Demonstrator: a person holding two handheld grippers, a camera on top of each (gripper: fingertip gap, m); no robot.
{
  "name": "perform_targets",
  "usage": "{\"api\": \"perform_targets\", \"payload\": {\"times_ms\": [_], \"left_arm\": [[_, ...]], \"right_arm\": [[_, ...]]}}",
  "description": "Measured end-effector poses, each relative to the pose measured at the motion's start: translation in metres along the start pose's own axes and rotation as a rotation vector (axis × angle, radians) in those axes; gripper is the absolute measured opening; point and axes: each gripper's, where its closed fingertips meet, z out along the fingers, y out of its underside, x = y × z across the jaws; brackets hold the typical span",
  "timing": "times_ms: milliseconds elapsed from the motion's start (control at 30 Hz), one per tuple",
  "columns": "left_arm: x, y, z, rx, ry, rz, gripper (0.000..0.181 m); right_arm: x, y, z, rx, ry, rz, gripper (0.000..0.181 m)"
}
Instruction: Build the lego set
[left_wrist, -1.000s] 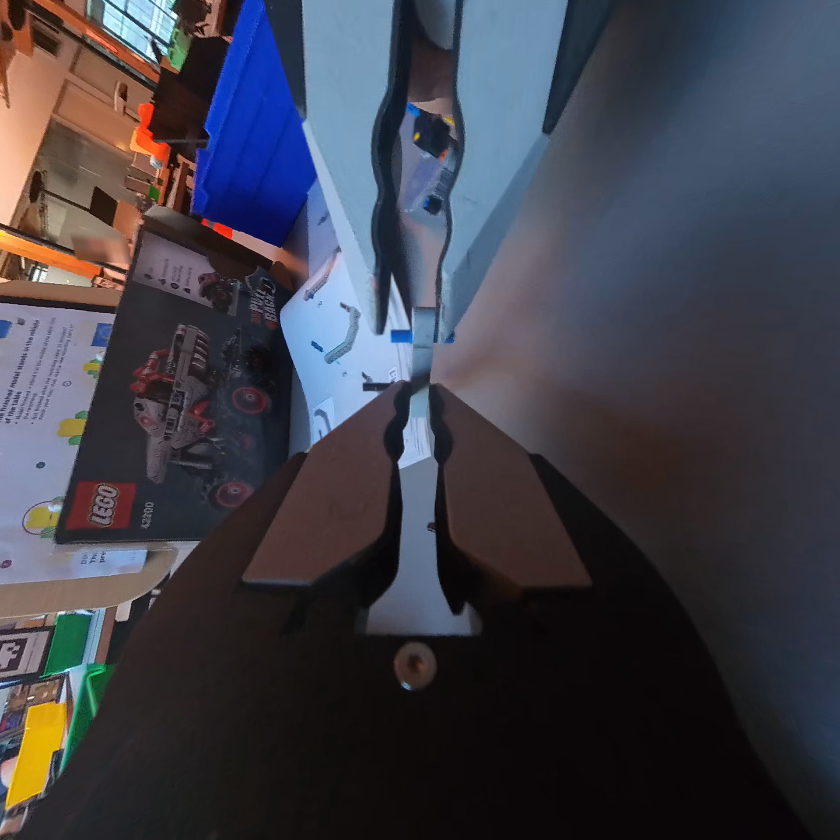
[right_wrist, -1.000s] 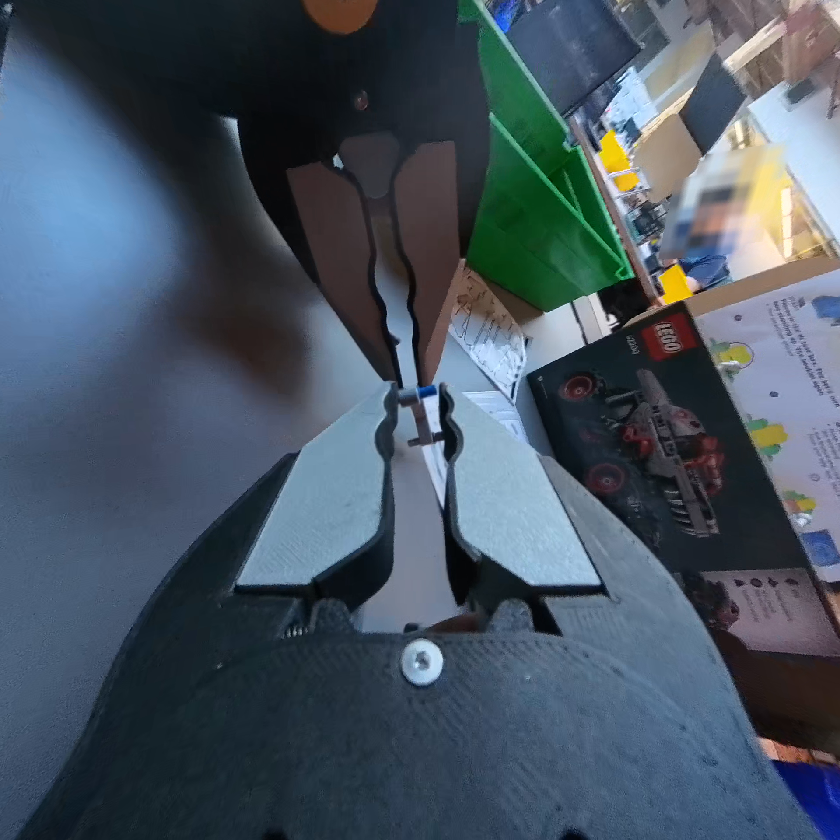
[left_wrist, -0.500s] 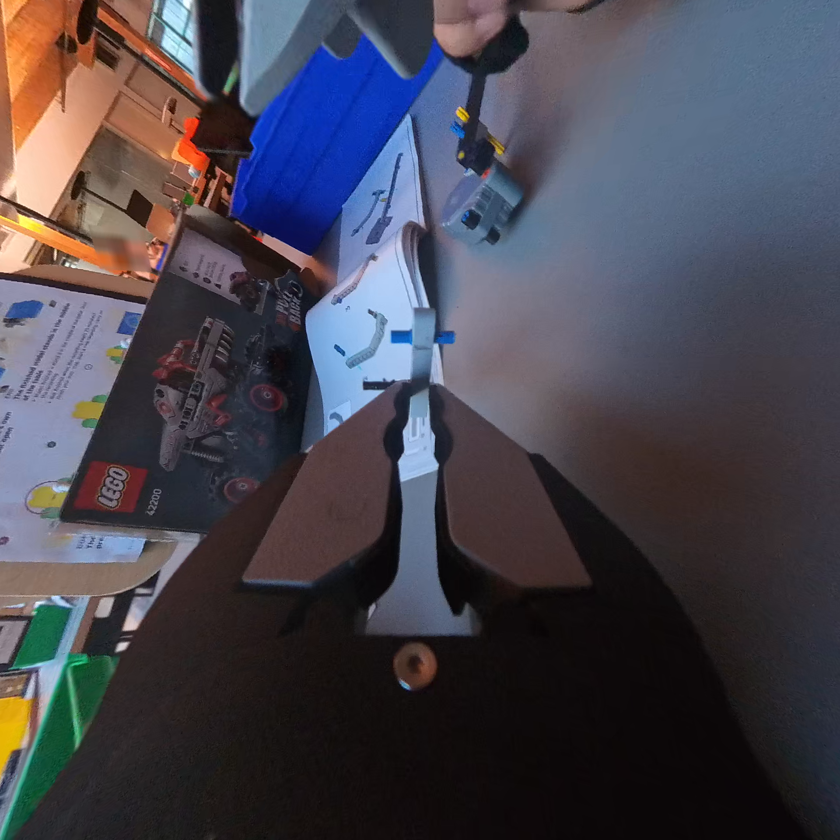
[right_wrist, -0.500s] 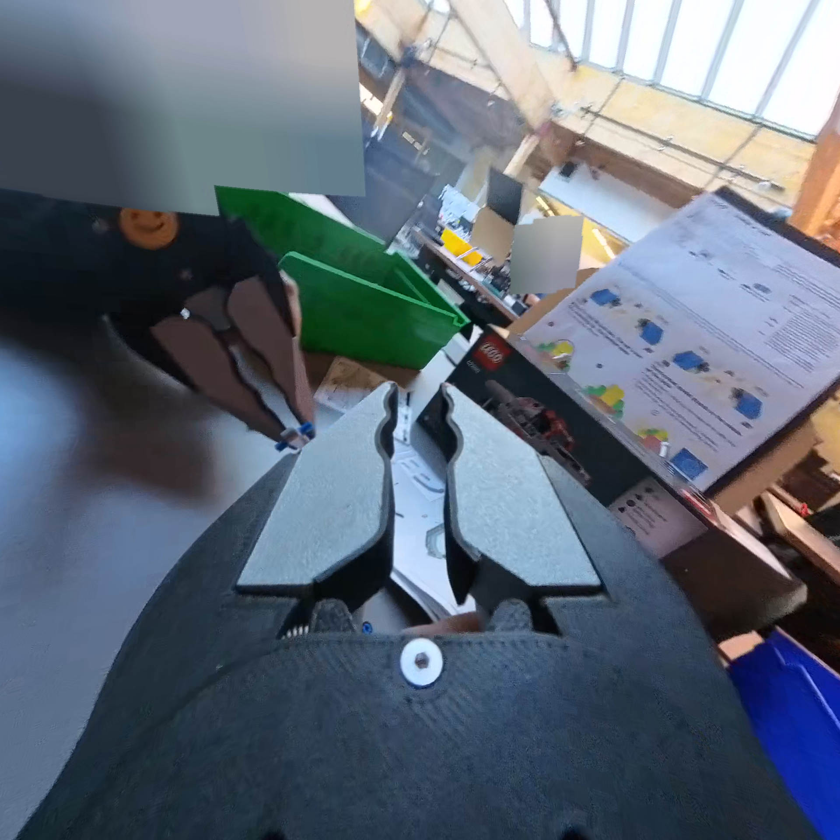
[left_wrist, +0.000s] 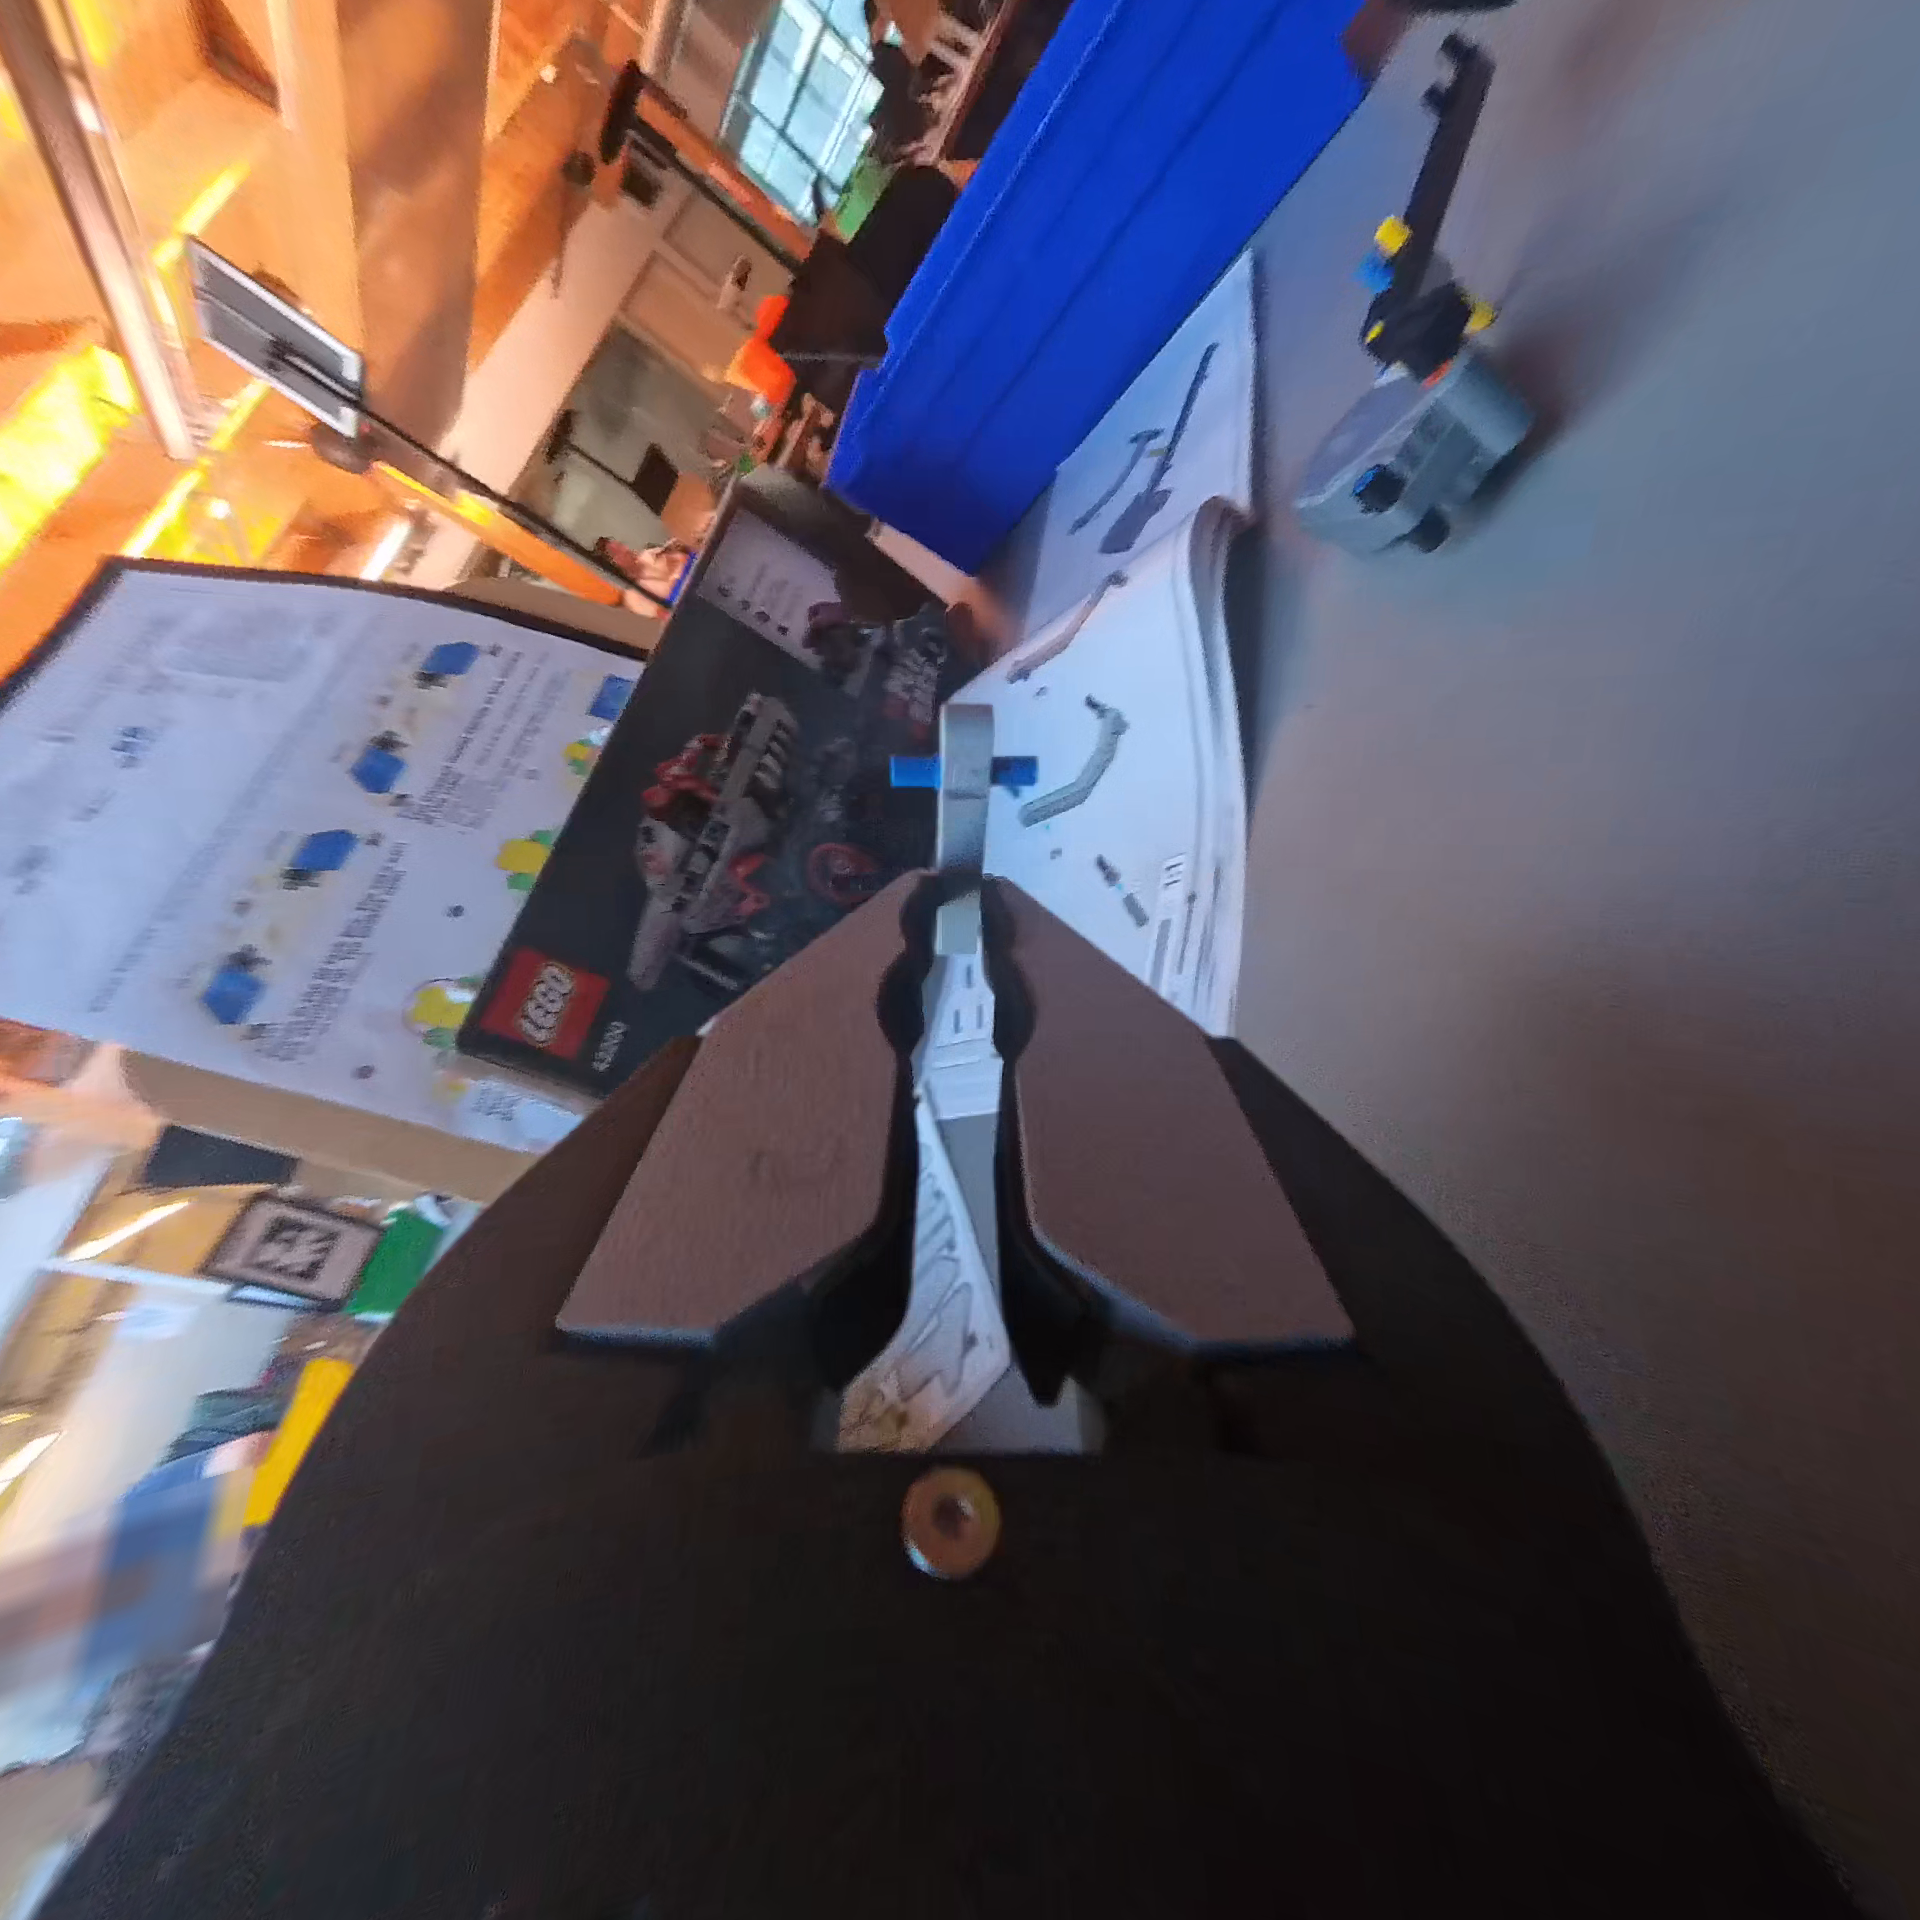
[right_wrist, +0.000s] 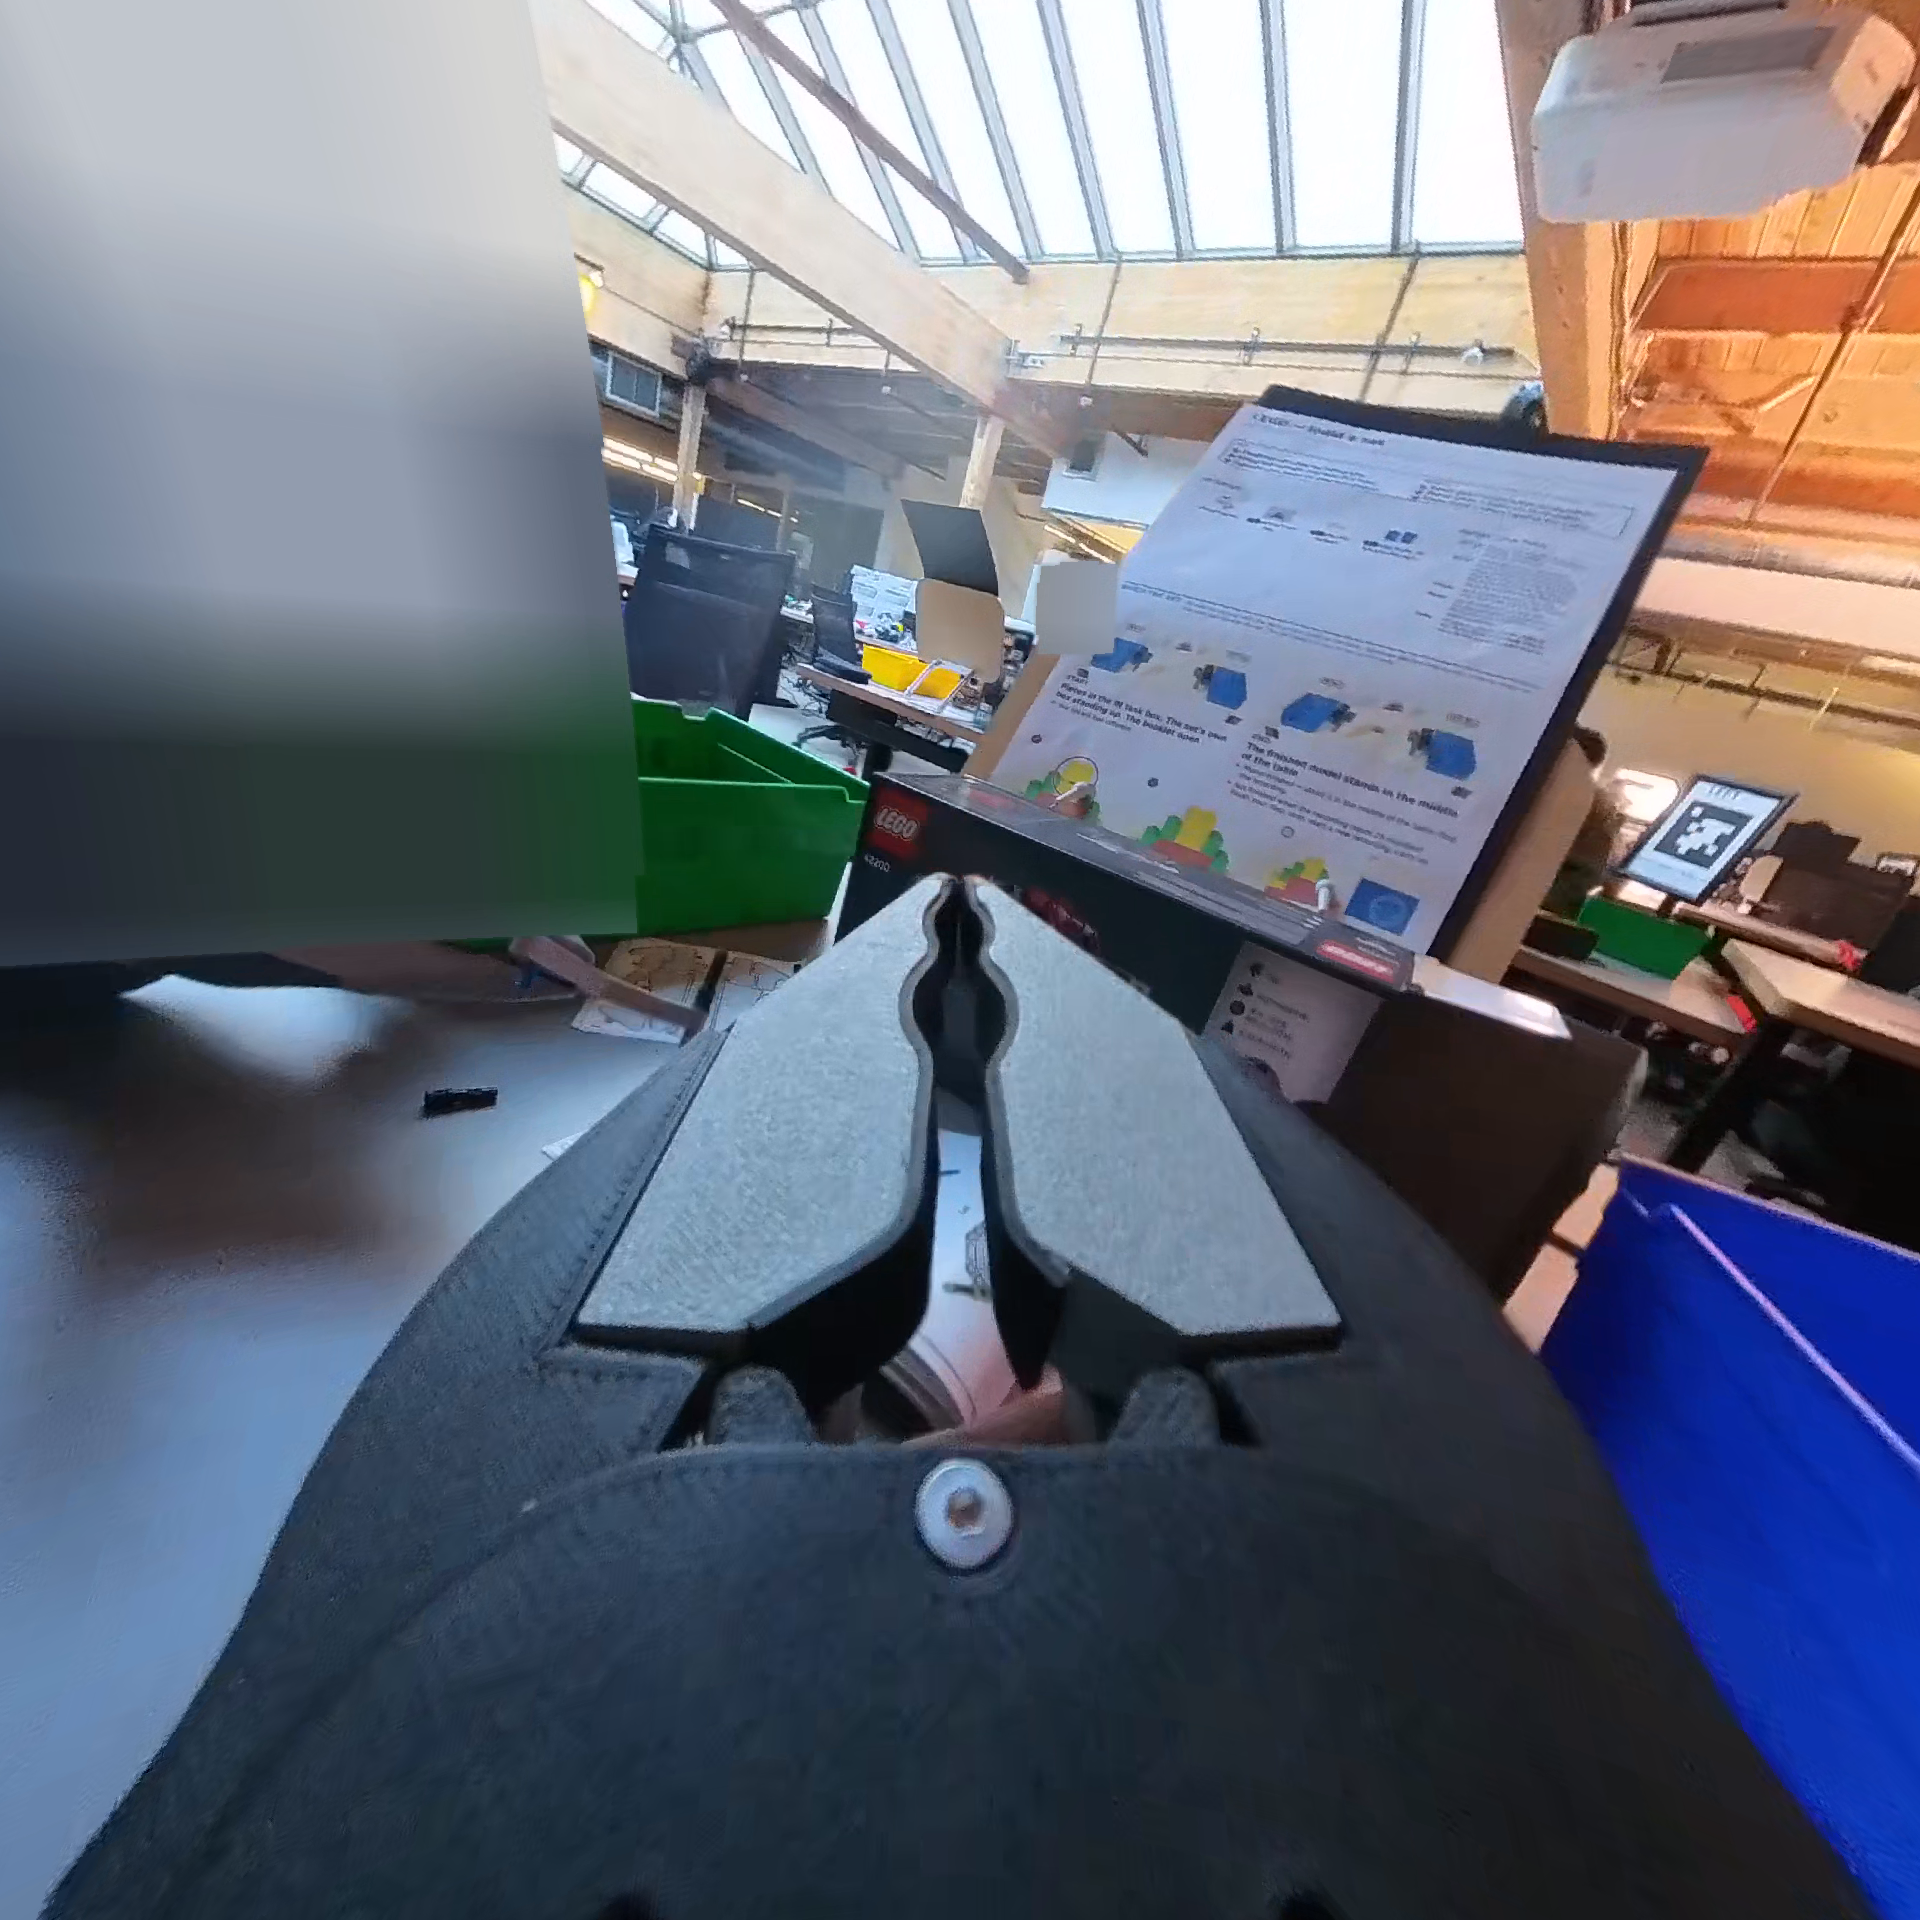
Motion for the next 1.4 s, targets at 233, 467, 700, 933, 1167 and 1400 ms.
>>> {"api": "perform_targets", "payload": {"times_ms": [233,467,700,933,1167,1400], "left_arm": [[0.011,0.004,0.008,-0.042,0.003,0.091,0.006],[0.031,-0.007,0.013,-0.045,0.016,0.254,0.006],[0.048,-0.015,0.015,-0.05,0.013,0.45,0.005],[0.048,-0.012,0.015,-0.059,0.012,0.448,0.006],[0.048,-0.012,0.015,-0.063,0.001,0.489,0.005],[0.035,-0.026,0.011,0.04,0.026,0.183,0.008]], "right_arm": [[0.005,0.015,-0.008,-0.074,0.042,-0.174,0.0],[0.006,0.019,-0.01,-0.089,0.033,-0.146,0.0],[-0.003,0.021,-0.006,-0.098,0.01,-0.139,0.0],[0.0,0.018,-0.007,-0.073,0.013,-0.108,0.0],[-0.002,0.017,-0.007,-0.067,0.004,-0.105,0.0],[0.0,0.016,-0.008,-0.056,0.003,-0.081,0.0]]}}
